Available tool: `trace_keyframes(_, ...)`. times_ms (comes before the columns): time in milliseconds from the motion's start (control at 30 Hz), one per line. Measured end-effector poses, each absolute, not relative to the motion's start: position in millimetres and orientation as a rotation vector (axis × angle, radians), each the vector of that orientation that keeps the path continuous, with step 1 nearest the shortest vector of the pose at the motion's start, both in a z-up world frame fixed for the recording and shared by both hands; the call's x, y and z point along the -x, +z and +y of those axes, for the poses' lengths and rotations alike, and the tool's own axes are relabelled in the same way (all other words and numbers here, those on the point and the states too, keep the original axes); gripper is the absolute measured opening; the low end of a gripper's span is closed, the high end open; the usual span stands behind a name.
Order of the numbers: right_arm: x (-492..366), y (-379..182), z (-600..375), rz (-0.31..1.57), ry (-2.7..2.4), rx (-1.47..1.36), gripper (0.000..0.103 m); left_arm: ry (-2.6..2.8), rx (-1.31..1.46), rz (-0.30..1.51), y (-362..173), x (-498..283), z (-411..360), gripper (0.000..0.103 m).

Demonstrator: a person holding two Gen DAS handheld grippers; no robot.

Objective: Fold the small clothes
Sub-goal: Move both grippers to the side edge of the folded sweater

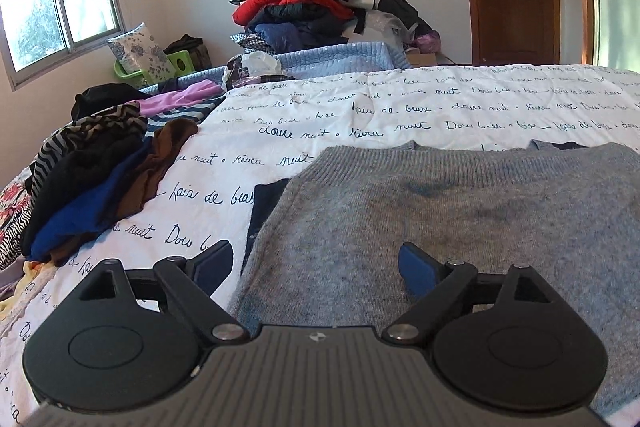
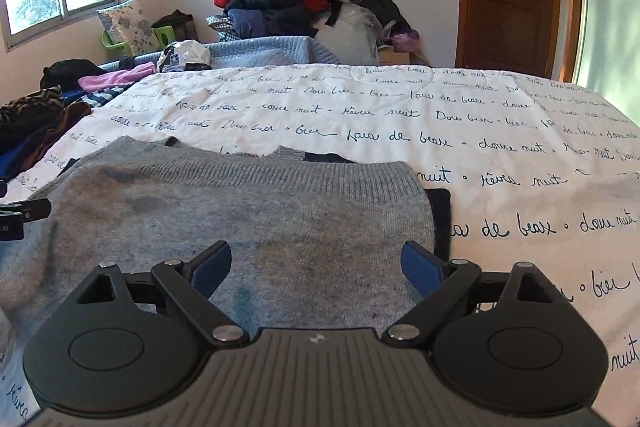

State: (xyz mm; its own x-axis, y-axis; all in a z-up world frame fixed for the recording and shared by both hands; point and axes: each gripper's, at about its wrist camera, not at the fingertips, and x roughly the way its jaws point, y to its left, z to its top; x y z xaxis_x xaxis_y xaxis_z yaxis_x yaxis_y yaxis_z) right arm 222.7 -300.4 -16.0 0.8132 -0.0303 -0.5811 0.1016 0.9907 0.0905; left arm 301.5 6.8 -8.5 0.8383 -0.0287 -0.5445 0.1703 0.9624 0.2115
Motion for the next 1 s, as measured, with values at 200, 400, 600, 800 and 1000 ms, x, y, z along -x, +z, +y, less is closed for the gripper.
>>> trace_keyframes(200,-212,-17,-279,0.641,-0.006,-0.077,0.093,-0.107,-0.255,0.582,-14,-295,12,0.088)
trace_keyframes(400,-205,-33,-267,0.702,-0.006,-0.028,0.093,-0.107,-0.265,0.605,-26,-283,26,0.089)
trace_keyframes(600,-190,-30,-256,0.687,-0.028,-0.008,0.093,-0.086,-0.218,0.651,-41,-273,56,0.089)
trace_keyframes(800,-177,-19,-206,0.627,0.074,0.085,0.093,-0.039,-0.169,0.646,-34,-270,86,0.089)
trace_keyframes(1000,-161,-19,-144,0.562,0.175,0.272,0.093,-0.001,-0.159,0.657,-32,-269,109,0.089)
